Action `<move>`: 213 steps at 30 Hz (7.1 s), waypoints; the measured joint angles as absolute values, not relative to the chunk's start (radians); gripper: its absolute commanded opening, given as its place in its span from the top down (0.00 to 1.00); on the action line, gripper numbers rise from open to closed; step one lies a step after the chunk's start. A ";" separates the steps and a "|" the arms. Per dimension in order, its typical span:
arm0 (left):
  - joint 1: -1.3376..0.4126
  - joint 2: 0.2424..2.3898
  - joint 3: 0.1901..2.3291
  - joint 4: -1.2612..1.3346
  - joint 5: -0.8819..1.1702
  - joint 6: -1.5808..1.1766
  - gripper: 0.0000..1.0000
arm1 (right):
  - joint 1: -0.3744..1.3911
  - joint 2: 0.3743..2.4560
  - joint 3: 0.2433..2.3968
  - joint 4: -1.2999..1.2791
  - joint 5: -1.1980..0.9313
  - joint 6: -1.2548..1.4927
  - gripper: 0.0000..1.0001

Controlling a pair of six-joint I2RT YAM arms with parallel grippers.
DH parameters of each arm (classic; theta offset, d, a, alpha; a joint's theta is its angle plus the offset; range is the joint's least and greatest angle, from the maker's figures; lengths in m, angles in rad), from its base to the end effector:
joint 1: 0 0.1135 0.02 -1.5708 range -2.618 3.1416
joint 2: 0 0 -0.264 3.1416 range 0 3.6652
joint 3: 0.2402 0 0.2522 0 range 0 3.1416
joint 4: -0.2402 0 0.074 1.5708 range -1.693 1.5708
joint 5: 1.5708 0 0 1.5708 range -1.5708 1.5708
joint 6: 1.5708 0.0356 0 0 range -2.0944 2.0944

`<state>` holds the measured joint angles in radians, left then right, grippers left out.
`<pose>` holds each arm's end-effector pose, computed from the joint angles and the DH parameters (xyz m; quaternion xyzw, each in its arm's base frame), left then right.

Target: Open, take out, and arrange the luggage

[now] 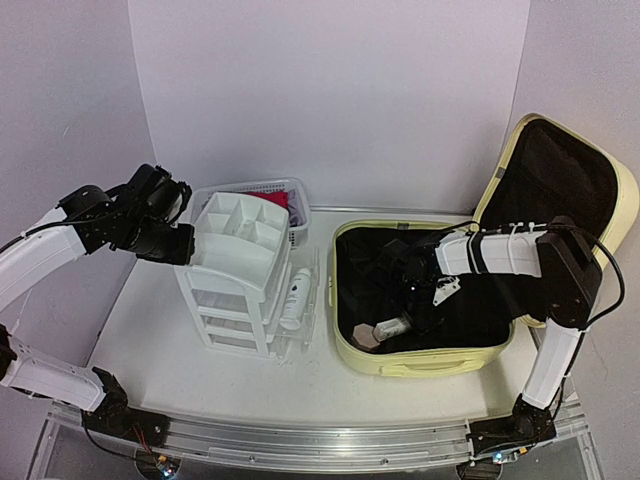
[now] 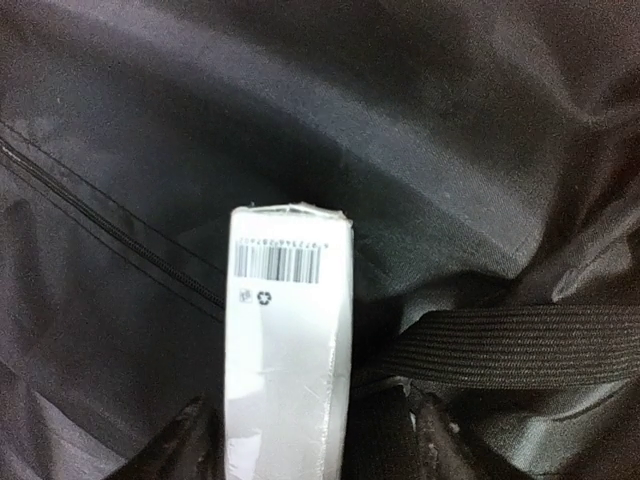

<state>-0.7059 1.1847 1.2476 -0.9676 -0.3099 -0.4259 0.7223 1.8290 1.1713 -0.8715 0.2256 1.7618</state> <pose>0.1805 -0.1396 0.3485 0.0803 0.9316 -0.0501 0.3509 0.2472 0.2072 0.1579 0.4954 0.8611 -0.0168 0.1132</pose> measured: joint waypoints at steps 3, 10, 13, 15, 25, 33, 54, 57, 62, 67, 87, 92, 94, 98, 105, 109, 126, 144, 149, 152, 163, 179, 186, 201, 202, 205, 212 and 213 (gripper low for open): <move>-0.706 1.185 1.248 -0.968 -0.310 -0.426 0.83 | 0.722 1.829 1.171 -0.870 0.226 1.769 0.45; -0.706 1.185 1.248 -0.968 -0.310 -0.426 0.83 | 0.722 1.778 1.137 -0.862 0.239 1.778 0.54; -0.706 1.185 1.248 -0.968 -0.309 -0.426 0.83 | 0.722 1.739 1.127 -0.863 0.250 1.776 0.59; -0.706 1.185 1.248 -0.968 -0.309 -0.426 0.83 | 0.722 1.709 1.122 -0.863 0.257 1.771 0.60; -0.706 1.185 1.248 -0.968 -0.308 -0.426 0.83 | 0.722 1.633 1.085 -0.863 0.299 1.750 0.32; -0.706 1.185 1.248 -0.968 -0.308 -0.426 0.83 | 0.722 1.754 1.127 -0.824 0.248 1.737 0.47; -0.706 1.172 1.235 -0.961 -0.311 -0.427 0.83 | 0.724 1.697 1.138 -0.790 0.226 1.654 0.77; -0.706 1.172 1.235 -0.961 -0.311 -0.428 0.83 | 0.732 1.675 1.182 -0.804 0.249 1.572 0.77; -0.706 1.172 1.234 -0.961 -0.311 -0.435 0.83 | 0.803 1.676 1.320 -0.768 0.276 1.415 0.76; -0.706 1.172 1.234 -0.961 -0.311 -0.438 0.84 | 0.915 1.732 1.454 -0.671 0.263 1.297 0.76; -0.706 1.165 1.228 -0.960 -0.310 -0.443 0.84 | 1.000 2.034 1.677 -0.531 0.152 1.142 0.61; -0.706 1.165 1.228 -0.960 -0.310 -0.443 0.83 | 1.000 2.053 1.688 -0.524 0.150 1.155 0.46; -0.706 1.165 1.228 -0.960 -0.310 -0.443 0.84 | 1.000 2.064 1.705 -0.519 0.143 1.154 0.42; -0.706 1.165 1.228 -0.960 -0.310 -0.442 0.83 | 1.000 2.074 1.718 -0.515 0.132 1.146 0.40; -0.706 1.165 1.228 -0.960 -0.310 -0.442 0.84 | 1.000 2.067 1.712 -0.505 0.135 1.136 0.30; -0.706 1.165 1.228 -0.960 -0.310 -0.442 0.83 | 1.000 2.045 1.696 -0.505 0.139 1.110 0.20; -0.706 1.165 1.228 -0.961 -0.310 -0.442 0.83 | 1.000 1.911 1.608 -0.610 0.240 0.998 0.48; -0.706 1.165 1.228 -0.962 -0.309 -0.443 0.84 | 0.999 2.069 1.676 -0.648 0.247 1.002 0.55; -0.706 1.165 1.228 -0.962 -0.309 -0.443 0.84 | 1.000 2.067 1.678 -0.649 0.253 0.982 0.51; -0.706 1.165 1.228 -0.962 -0.309 -0.443 0.84 | 1.000 2.057 1.672 -0.649 0.249 0.962 0.42; -0.706 1.165 1.228 -0.962 -0.309 -0.442 0.84 | 1.000 1.869 1.542 -0.638 0.228 0.764 0.73; -0.706 1.165 1.228 -0.962 -0.307 -0.442 0.84 | 0.999 1.969 1.574 -0.636 0.171 0.729 1.00; -0.706 1.165 1.228 -0.964 -0.299 -0.442 0.84 | 0.997 2.039 1.599 -0.527 0.075 0.778 1.00; -0.705 1.160 1.227 -0.977 -0.298 -0.445 0.83 | 0.995 2.107 1.574 -0.218 0.002 0.917 0.80; -0.705 1.158 1.227 -0.978 -0.298 -0.445 0.84 | 0.996 2.107 1.574 -0.224 0.010 0.916 0.76; -0.705 1.155 1.223 -0.976 -0.300 -0.445 0.84 | 0.999 2.107 1.571 -0.257 0.038 0.909 0.68; -0.705 1.155 1.222 -0.975 -0.300 -0.445 0.84 | 1.005 2.112 1.568 -0.347 0.081 0.904 0.62; -0.705 1.155 1.222 -0.975 -0.300 -0.445 0.84 | 1.005 2.120 1.578 -0.355 0.085 0.904 0.62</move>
